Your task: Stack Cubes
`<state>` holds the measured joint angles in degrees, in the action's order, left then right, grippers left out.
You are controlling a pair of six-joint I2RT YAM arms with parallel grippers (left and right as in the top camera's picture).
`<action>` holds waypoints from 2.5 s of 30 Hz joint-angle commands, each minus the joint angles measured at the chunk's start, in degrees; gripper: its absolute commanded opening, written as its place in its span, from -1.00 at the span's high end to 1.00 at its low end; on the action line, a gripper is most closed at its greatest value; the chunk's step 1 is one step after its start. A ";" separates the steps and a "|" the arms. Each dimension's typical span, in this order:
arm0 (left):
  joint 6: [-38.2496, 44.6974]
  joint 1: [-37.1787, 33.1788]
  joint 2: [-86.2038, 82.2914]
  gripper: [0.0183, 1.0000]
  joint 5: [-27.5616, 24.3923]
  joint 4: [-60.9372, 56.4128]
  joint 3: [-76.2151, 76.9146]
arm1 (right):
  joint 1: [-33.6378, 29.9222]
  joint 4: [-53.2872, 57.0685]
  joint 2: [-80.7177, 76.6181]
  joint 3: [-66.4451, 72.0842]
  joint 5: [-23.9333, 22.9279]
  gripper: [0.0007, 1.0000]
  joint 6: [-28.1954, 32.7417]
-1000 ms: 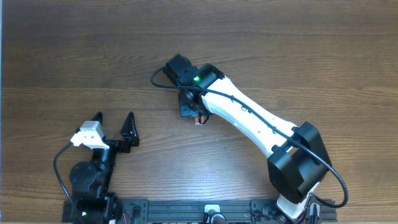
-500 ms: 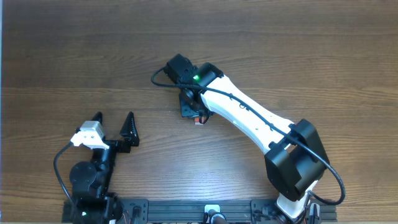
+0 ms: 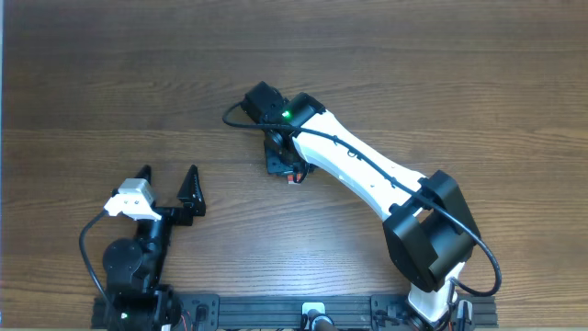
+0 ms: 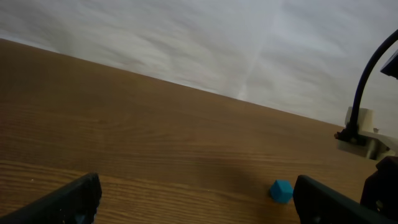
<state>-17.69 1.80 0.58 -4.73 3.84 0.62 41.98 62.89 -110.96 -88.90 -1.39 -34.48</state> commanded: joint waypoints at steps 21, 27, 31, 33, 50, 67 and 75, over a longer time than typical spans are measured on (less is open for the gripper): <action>0.79 0.22 -0.42 -1.00 -0.37 0.20 -0.31 | -0.42 -0.55 -0.74 0.63 -0.42 0.52 -1.14; 0.79 0.22 -0.42 -1.00 -0.37 0.20 -0.31 | -0.42 -0.57 -0.74 0.63 -0.59 0.50 -1.29; 0.79 0.22 -0.42 -1.00 -0.37 0.20 -0.31 | -0.42 -0.55 -0.74 0.66 -0.61 0.50 -1.27; 0.79 0.22 -0.42 -1.00 -0.37 0.20 -0.31 | -0.42 -0.55 -0.74 0.66 -0.63 0.50 -1.27; 0.76 0.22 -0.42 -1.00 -0.37 0.20 -0.31 | -0.42 -1.29 -0.76 2.03 -0.83 0.45 -1.29; 0.79 0.22 -0.42 -1.00 -0.37 0.20 -0.31 | -0.42 -1.40 -0.74 2.03 -0.83 0.28 -1.27; 0.79 0.22 -0.42 -1.00 -0.37 0.20 -0.31 | -0.42 -1.53 -0.74 2.03 -0.83 0.18 -1.25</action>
<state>-17.69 1.80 0.58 -4.73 3.84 0.62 41.98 61.58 -110.98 -87.29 -1.61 -35.68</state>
